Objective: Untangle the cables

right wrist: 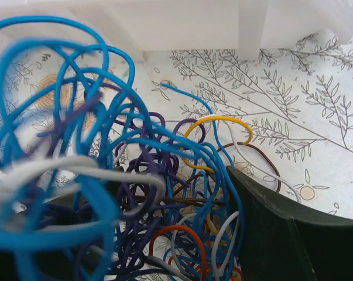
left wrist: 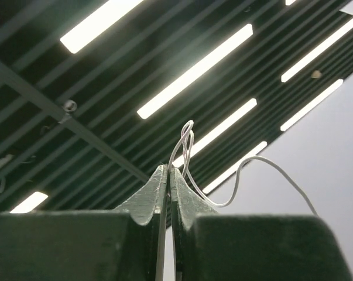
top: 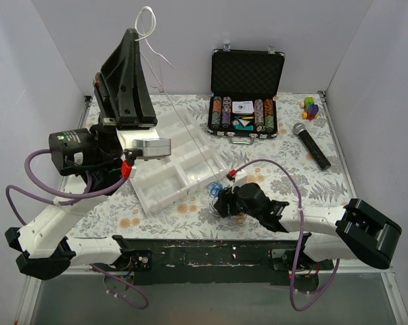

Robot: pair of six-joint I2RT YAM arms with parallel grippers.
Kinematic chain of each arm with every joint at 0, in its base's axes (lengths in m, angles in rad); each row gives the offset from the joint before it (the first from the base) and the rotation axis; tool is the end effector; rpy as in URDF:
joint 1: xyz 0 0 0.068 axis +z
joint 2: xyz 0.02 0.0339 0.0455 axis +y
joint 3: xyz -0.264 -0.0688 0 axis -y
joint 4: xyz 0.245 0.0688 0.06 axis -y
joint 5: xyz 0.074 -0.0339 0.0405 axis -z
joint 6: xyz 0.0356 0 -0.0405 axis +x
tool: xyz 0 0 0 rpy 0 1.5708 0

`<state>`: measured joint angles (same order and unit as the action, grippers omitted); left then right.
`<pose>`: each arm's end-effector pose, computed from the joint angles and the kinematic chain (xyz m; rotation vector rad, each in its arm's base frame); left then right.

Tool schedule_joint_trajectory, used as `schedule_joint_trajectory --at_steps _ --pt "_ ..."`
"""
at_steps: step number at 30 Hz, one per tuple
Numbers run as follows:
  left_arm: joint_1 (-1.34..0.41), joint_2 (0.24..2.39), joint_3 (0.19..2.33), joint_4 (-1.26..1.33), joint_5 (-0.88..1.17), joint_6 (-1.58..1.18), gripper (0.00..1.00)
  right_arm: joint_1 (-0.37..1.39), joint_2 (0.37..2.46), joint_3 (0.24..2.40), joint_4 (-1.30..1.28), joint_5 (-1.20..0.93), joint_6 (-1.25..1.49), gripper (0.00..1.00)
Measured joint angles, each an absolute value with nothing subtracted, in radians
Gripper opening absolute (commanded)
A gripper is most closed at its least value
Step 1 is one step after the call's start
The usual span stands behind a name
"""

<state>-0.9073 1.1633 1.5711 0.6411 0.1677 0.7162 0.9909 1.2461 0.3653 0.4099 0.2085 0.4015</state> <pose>0.1006 -0.1383 0.6027 0.4916 0.2400 -0.2301 0.1349 0.1925 0.1636 -0.4790 2.0400 0.6542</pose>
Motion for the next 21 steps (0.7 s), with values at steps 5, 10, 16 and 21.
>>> schedule_joint_trajectory --at_steps 5,10,16,21 --pt "-0.907 1.190 1.664 0.685 0.201 0.831 0.00 0.991 1.277 0.345 0.409 0.221 0.423 0.79" --pt "-0.907 1.275 1.874 0.731 0.202 0.937 0.00 0.991 1.284 0.329 0.429 0.236 0.444 0.81" --pt "-0.907 1.290 1.988 0.710 0.175 0.962 0.00 0.991 1.277 0.329 0.422 0.244 0.446 0.81" --pt "-0.907 1.160 1.785 0.657 0.185 0.945 0.00 0.991 1.244 0.329 0.381 0.252 0.443 0.82"
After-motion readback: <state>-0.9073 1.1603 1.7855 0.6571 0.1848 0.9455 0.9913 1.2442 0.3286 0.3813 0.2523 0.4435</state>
